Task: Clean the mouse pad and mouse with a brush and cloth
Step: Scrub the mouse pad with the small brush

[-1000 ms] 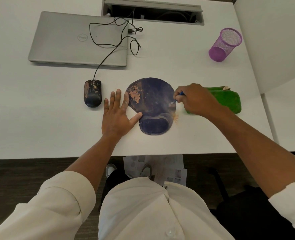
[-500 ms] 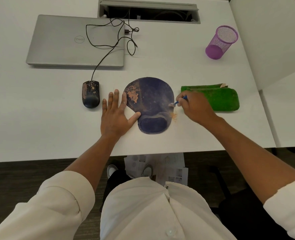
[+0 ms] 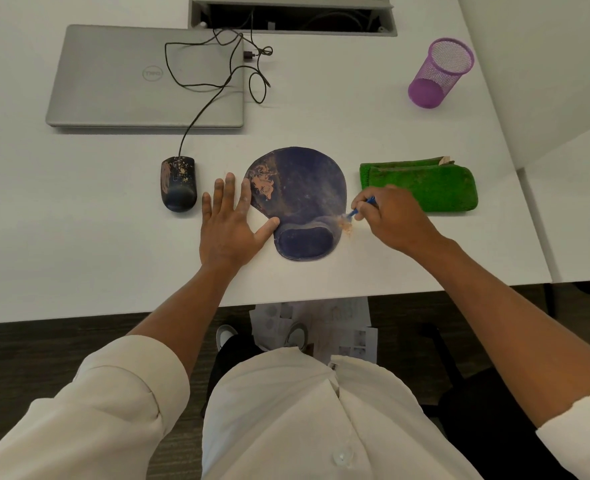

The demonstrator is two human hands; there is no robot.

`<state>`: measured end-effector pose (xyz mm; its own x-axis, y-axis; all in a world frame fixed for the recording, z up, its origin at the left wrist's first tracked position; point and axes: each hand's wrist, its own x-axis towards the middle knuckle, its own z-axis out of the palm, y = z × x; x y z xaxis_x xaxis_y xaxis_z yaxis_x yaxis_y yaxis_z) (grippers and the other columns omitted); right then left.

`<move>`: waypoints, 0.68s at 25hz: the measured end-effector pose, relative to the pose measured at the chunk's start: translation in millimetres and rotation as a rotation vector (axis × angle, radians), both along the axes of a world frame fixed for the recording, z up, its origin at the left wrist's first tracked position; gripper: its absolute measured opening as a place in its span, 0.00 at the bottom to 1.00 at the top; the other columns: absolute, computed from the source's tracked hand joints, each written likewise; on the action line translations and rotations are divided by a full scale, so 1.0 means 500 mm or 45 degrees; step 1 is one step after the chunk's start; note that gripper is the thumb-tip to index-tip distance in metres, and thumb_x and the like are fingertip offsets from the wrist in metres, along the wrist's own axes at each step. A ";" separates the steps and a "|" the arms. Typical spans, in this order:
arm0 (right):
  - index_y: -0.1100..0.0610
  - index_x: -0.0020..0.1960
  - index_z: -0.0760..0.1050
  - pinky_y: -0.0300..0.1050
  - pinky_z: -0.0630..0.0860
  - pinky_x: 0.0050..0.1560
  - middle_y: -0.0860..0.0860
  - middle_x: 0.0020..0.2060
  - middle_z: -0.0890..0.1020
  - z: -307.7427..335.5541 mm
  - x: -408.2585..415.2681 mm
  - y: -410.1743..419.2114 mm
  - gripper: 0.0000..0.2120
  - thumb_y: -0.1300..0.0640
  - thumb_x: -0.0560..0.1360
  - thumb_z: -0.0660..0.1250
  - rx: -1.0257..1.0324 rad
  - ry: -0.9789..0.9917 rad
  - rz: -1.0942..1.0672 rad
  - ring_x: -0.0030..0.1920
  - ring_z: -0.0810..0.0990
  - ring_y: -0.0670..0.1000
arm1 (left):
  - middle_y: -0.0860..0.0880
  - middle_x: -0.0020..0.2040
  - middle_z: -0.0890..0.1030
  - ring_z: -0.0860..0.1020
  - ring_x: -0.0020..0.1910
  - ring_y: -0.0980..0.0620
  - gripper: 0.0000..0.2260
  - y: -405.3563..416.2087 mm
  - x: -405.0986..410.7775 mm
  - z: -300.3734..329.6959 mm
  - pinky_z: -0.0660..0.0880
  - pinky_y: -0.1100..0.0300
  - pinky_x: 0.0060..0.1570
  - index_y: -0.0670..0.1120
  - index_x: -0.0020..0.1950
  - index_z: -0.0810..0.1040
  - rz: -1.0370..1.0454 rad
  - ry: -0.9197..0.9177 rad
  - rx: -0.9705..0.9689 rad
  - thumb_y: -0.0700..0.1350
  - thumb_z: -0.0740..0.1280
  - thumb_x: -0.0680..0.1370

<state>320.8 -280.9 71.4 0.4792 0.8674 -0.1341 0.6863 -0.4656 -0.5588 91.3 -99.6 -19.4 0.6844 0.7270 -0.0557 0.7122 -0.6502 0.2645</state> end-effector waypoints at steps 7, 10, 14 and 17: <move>0.54 0.52 0.81 0.45 0.65 0.41 0.48 0.41 0.78 -0.003 -0.009 -0.009 0.09 0.58 0.80 0.61 -0.132 -0.011 0.106 0.49 0.71 0.51 | 0.45 0.85 0.44 0.41 0.83 0.45 0.43 -0.002 0.000 0.006 0.42 0.44 0.81 0.50 0.85 0.47 -0.003 -0.001 -0.013 0.75 0.49 0.77; 0.52 0.50 0.81 0.44 0.64 0.39 0.45 0.38 0.78 0.012 0.006 0.001 0.08 0.57 0.79 0.62 -0.029 -0.014 0.061 0.47 0.71 0.50 | 0.45 0.85 0.45 0.41 0.83 0.45 0.43 -0.002 -0.001 0.008 0.42 0.44 0.81 0.50 0.85 0.47 -0.002 0.004 -0.014 0.75 0.50 0.78; 0.54 0.52 0.81 0.48 0.69 0.45 0.51 0.44 0.81 0.008 -0.015 0.016 0.09 0.57 0.80 0.61 -0.152 0.027 0.134 0.50 0.72 0.51 | 0.45 0.85 0.45 0.41 0.83 0.45 0.42 -0.004 0.000 0.013 0.42 0.43 0.81 0.50 0.85 0.48 -0.006 -0.004 -0.023 0.73 0.52 0.79; 0.54 0.48 0.82 0.49 0.74 0.45 0.49 0.41 0.82 0.032 0.009 0.020 0.09 0.58 0.79 0.62 -0.255 0.067 0.142 0.47 0.78 0.53 | 0.45 0.84 0.44 0.41 0.83 0.45 0.42 -0.003 -0.001 0.015 0.42 0.44 0.81 0.50 0.85 0.47 -0.006 -0.004 -0.030 0.73 0.52 0.79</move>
